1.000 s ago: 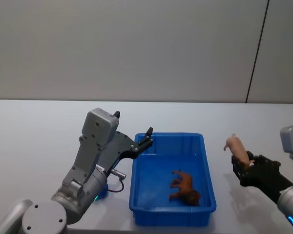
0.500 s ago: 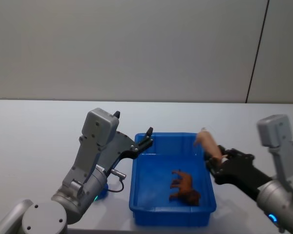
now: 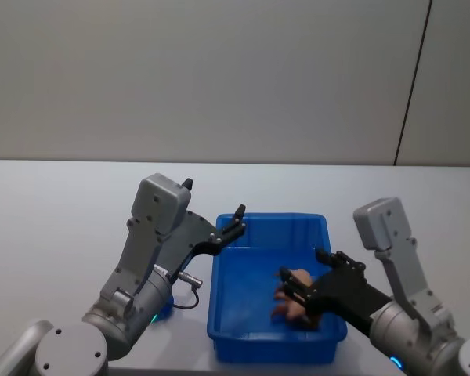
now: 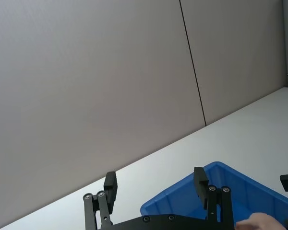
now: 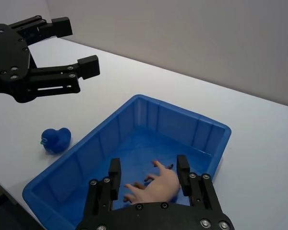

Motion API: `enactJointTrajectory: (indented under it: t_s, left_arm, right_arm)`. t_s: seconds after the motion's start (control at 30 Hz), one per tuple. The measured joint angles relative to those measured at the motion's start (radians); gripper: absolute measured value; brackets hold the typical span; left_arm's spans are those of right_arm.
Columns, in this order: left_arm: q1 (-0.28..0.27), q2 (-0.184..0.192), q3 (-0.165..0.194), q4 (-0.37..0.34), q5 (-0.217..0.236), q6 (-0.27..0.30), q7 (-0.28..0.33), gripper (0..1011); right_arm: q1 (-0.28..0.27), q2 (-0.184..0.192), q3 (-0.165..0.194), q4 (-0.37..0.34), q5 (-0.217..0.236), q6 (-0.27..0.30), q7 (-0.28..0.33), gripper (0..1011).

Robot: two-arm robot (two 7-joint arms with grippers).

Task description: Pick up the two dolls from the table and place them into the box.

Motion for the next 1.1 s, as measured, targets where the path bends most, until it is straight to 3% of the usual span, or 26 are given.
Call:
enactJointTrajectory:
  t_s: [0.23, 0.4, 0.83, 1.1]
  left_arm:
    - [0.0, 0.0, 0.0, 0.0, 0.0, 0.0, 0.0, 1001]
    - [0.0, 0.0, 0.0, 0.0, 0.0, 0.0, 0.0, 1001]
    - [0.0, 0.0, 0.0, 0.0, 0.0, 0.0, 0.0, 1001]
    - [0.001, 0.0, 0.0, 0.0, 0.0, 0.001, 0.0, 1001]
  right_arm:
    - [0.001, 0.0, 0.002, 0.005, 0.0, -0.027, 0.0, 876]
    - [-0.001, 0.02, 0.022, 0.008, 0.019, -0.072, 0.005, 1001]
    - [-0.014, 0.111, 0.102, 0.041, 0.078, -0.193, 0.037, 1001]
    - [-0.018, 0.146, 0.131, 0.066, 0.09, -0.234, 0.05, 1001]
